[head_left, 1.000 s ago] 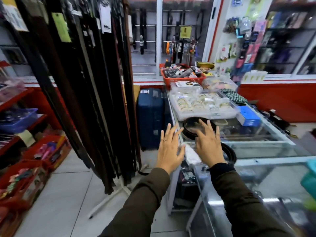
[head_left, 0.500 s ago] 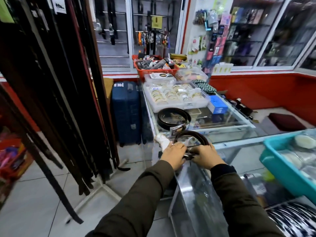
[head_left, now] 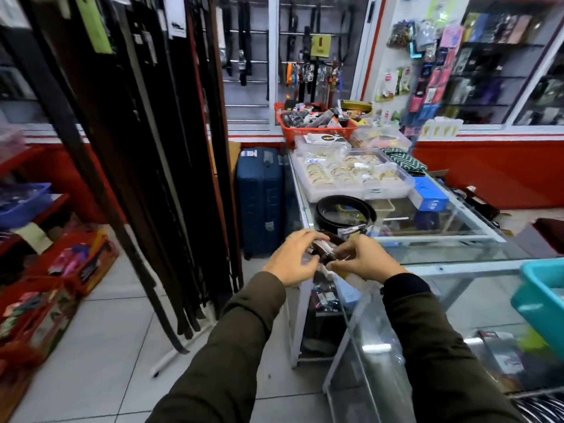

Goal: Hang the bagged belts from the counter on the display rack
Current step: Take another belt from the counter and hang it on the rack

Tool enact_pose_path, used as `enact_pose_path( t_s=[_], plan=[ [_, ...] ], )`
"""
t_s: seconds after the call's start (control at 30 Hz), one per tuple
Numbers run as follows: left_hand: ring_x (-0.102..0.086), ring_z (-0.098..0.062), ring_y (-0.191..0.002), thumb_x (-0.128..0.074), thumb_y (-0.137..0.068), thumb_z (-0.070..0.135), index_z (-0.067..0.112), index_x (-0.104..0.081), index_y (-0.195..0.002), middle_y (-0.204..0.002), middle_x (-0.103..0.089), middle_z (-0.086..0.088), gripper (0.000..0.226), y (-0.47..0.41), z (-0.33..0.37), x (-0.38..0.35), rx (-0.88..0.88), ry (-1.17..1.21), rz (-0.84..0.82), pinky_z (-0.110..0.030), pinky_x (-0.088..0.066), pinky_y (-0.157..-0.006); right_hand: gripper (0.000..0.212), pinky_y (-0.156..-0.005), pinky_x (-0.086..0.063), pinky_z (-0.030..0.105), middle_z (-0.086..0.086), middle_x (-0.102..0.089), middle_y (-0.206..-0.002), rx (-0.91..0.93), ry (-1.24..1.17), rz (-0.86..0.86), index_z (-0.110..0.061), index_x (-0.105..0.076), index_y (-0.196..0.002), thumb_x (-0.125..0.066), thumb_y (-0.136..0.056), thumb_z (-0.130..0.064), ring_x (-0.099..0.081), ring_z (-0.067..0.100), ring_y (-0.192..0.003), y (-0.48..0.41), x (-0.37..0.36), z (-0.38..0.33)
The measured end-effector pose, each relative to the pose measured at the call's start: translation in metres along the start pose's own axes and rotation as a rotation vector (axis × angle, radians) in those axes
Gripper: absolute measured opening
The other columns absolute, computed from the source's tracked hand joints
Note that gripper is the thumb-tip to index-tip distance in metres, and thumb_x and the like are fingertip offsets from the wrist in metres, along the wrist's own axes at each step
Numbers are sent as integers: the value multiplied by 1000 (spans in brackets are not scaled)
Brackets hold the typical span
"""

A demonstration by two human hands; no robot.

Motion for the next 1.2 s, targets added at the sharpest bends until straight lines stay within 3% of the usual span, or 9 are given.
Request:
enact_pose_path(
  t_s=[0.2, 0.27, 0.37, 0.53, 0.6, 0.8, 0.97, 1.1, 1.2],
  plan=[
    [-63, -28, -117, -70, -94, 17, 24, -46, -146, -132, -60, -9, 57, 23, -24, 47, 306, 400, 384, -43, -58, -94, 21, -66, -47, 16, 1, -77, -78, 92, -272, 36, -13, -81, -90, -87, -76, -28, -63, -6, -66, -29, -21, -48],
    [-69, -29, -102, -69, -95, 11, 15, -44, -144, -127, -60, -15, 56, 30, -27, 59, 421, 672, 480, -36, -62, -81, 20, -68, -50, 14, 1, -78, -82, 132, -365, 54, -12, -81, -93, -87, -77, -23, -66, -8, -69, -36, -28, -67],
    [-73, -20, -92, -70, -94, 12, 8, -59, -128, -119, -68, -16, 36, 39, -29, 77, 503, 899, 514, -24, -61, -68, 27, -79, -56, 31, 10, -80, -93, 202, -512, 65, -6, -80, -100, -85, -79, -22, -69, 9, -82, -42, -39, -94],
    [-74, -11, -86, -71, -94, 15, 12, -71, -109, -101, -75, -6, 16, 54, -27, 108, 484, 888, 551, -20, -59, -66, 40, -78, -61, 37, 0, -78, -88, 249, -540, 113, -21, -81, -91, -87, -65, -51, -72, 14, -83, -54, -53, -122],
    [-74, -15, -92, -70, -94, 17, 7, -69, -116, -105, -74, -9, 24, 58, -25, 119, 456, 838, 597, -21, -60, -68, 52, -82, -61, 34, -2, -80, -90, 300, -497, 148, -22, -81, -96, -83, -63, -62, -75, 13, -88, -56, -57, -131],
    [-71, -21, -104, -67, -96, 10, -3, -65, -126, -116, -73, -17, 33, 64, -14, 151, 378, 800, 756, -33, -60, -91, 24, -91, -61, 38, -2, -80, -100, 428, -621, 176, -21, -81, -102, -83, -81, -31, -76, 15, -92, -61, -59, -161],
    [-77, -8, -90, -68, -94, 8, 4, -69, -123, -104, -77, -7, 29, 65, -1, 187, 294, 827, 819, -21, -61, -76, 27, -89, -62, 45, 9, -81, -96, 487, -767, 137, -8, -80, -106, -81, -83, -22, -78, 25, -92, -75, -52, -198],
    [-73, -17, -112, -67, -95, 11, 12, -69, -126, -119, -76, -8, 31, 59, 5, 230, 202, 847, 807, -26, -61, -87, 29, -82, -64, 44, 13, -80, -100, 545, -832, 143, -4, -78, -109, -79, -85, -20, -78, 25, -94, -90, -38, -243],
    [-72, -24, -114, -70, -93, 11, 7, -69, -127, -119, -76, -12, 34, 54, 11, 267, 151, 809, 869, -30, -61, -88, 25, -77, -65, 39, 13, -80, -99, 606, -843, 123, -5, -77, -109, -77, -87, -17, -78, 22, -90, -99, -23, -279]
  ],
)
Point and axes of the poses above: each hand's wrist, its own y-axis away from the middle knuckle, its own x-axis out of the back of the hand, z = x × y, the point moved 2 cm from there along -y, towards the middle knuckle
